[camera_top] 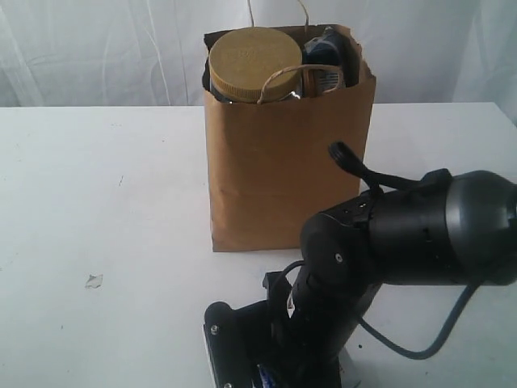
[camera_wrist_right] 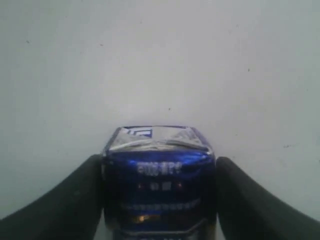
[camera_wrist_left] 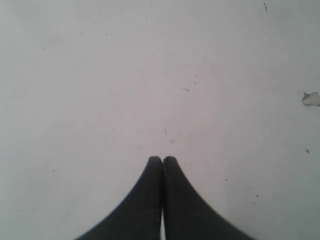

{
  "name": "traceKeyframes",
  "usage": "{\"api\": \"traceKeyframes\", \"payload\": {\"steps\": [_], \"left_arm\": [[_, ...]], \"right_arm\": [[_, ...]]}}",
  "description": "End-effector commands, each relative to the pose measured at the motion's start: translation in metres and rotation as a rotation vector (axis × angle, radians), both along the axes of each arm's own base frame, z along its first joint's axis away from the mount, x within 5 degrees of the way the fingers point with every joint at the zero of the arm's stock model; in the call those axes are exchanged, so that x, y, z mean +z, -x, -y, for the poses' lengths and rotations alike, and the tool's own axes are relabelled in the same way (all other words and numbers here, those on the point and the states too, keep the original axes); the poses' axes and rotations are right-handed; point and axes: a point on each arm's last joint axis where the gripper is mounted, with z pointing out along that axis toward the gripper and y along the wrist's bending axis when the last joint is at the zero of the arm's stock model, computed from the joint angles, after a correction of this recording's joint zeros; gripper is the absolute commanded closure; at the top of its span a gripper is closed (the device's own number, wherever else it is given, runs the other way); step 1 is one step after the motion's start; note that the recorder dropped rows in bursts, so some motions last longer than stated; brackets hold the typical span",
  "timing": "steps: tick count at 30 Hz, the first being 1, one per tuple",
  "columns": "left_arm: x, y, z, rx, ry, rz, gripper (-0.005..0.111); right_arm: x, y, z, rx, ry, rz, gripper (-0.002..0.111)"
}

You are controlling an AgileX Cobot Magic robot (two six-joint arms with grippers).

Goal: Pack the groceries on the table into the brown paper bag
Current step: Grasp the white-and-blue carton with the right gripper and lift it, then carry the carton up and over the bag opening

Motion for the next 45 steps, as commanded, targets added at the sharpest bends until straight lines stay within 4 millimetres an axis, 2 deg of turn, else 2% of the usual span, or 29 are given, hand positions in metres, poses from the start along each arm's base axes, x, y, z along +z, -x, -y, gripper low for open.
{"api": "traceKeyframes", "payload": {"steps": [1,7,13,18,24,27,31,35,39,42,43,44,45], "left_arm": [[-0.001,0.0,0.0,-0.005,0.0,0.005,0.107],[-0.001,0.0,0.002,-0.043,-0.003,0.004,0.107],[-0.001,0.0,0.005,-0.113,-0.004,0.002,0.107],[-0.001,0.0,0.006,-0.121,-0.004,0.002,0.107],[-0.001,0.0,0.006,-0.121,-0.004,0.002,0.107],[-0.001,0.0,0.006,-0.121,-0.004,0.0,0.107],[-0.001,0.0,0.006,-0.121,-0.004,0.0,0.107],[-0.001,0.0,0.006,-0.121,-0.004,0.0,0.107],[-0.001,0.0,0.006,-0.121,-0.004,0.0,0.107],[-0.001,0.0,0.006,-0.121,-0.004,0.0,0.107],[-0.001,0.0,0.006,-0.121,-0.004,0.0,0.107],[-0.001,0.0,0.006,-0.121,-0.004,0.0,0.107],[-0.001,0.0,0.006,-0.121,-0.004,0.0,0.107]], "right_arm": [[0.0,0.0,0.001,0.008,0.001,0.01,0.063],[0.006,0.0,0.0,-0.097,-0.006,-0.013,0.074],[0.033,-0.004,-0.004,-0.166,-0.085,0.026,0.076],[0.072,-0.005,-0.006,-0.223,-0.205,0.084,0.076],[0.126,0.003,-0.009,-0.308,-0.452,0.074,0.076],[0.159,0.005,-0.014,-0.399,-0.653,0.047,0.076],[0.203,-0.002,-0.018,-0.607,-0.978,0.012,0.076],[0.235,-0.014,-0.016,-0.761,-1.188,0.035,0.076],[0.257,-0.026,-0.008,-0.852,-1.32,0.172,0.076],[0.274,-0.052,0.015,-1.089,-1.517,0.54,0.076],[0.274,-0.056,0.019,-1.132,-1.54,0.6,0.076],[0.273,-0.064,0.026,-1.222,-1.585,0.736,0.076],[0.272,-0.066,0.028,-1.246,-1.592,0.775,0.076]]}}
